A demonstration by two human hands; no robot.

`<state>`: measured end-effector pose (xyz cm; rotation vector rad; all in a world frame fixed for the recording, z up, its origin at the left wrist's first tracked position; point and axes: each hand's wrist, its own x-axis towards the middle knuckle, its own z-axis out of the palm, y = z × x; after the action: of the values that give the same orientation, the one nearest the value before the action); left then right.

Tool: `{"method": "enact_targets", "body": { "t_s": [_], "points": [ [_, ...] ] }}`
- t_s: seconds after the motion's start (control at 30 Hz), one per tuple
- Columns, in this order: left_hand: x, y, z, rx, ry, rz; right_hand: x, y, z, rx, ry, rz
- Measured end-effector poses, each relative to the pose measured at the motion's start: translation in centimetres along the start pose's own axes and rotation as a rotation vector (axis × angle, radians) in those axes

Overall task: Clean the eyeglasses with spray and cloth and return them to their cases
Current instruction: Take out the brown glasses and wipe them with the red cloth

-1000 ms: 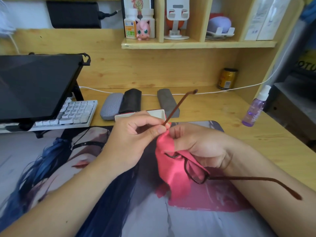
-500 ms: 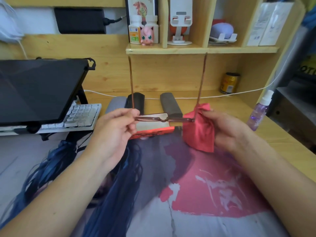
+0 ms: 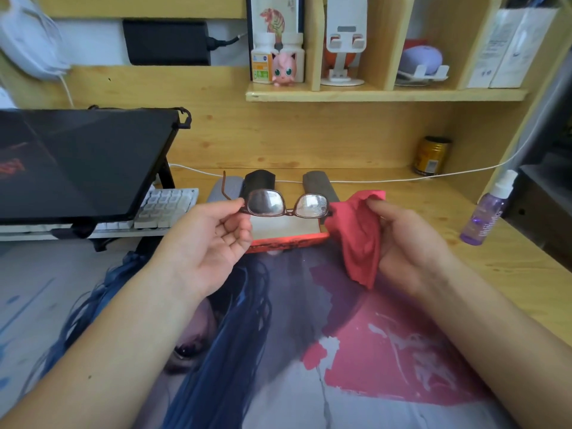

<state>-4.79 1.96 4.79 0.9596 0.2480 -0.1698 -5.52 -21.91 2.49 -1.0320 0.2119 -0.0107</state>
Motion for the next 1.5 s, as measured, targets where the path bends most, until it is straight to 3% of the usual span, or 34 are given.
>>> {"method": "enact_targets", "body": {
  "t_s": [0.47,0.6,0.63,0.73,0.83,0.9,1.03,1.17,1.3,1.5],
  "points": [
    [0.1,0.1,0.1,-0.059,-0.006,-0.027,-0.6,-1.5,-0.1,0.116,0.009,-0.308],
    [-0.3,-0.3,0.5,0.115,-0.053,0.088,-0.6,-2.6,-0.4,0.193,-0.026,-0.417],
    [-0.4,-0.4,0.6,0.205,-0.073,0.154,-0.9,-2.9,-0.4,0.117,-0.044,-0.419],
    [-0.7,-1.0,0.9,0.396,-0.149,0.316,-2.2,-2.1,0.1,-0.588,0.012,-0.491],
    [-0.9,-1.3,0.9,0.429,-0.182,0.340,-2.1,0.2,0.1,-1.057,-0.210,-0.749],
    [-0.7,-1.3,0.8,0.416,-0.181,0.318,-1.4,0.6,-0.4,-1.257,-0.271,-0.839],
    [-0.7,-1.4,0.8,0.365,-0.182,0.285,-1.2,0.2,-0.5,-1.318,-0.249,-0.789],
    [-1.0,-1.6,1.1,0.333,-0.201,0.279,-1.0,0.2,-0.4,-1.371,-0.199,-0.895],
    [-1.0,-1.6,1.2,0.303,-0.197,0.212,-1.5,-0.2,-0.1,-1.408,-0.221,-0.886],
    [-0.7,-0.8,1.0,0.248,-0.150,0.139,-1.9,-0.7,-0.5,-1.164,-0.398,-0.506]
  ]
}}
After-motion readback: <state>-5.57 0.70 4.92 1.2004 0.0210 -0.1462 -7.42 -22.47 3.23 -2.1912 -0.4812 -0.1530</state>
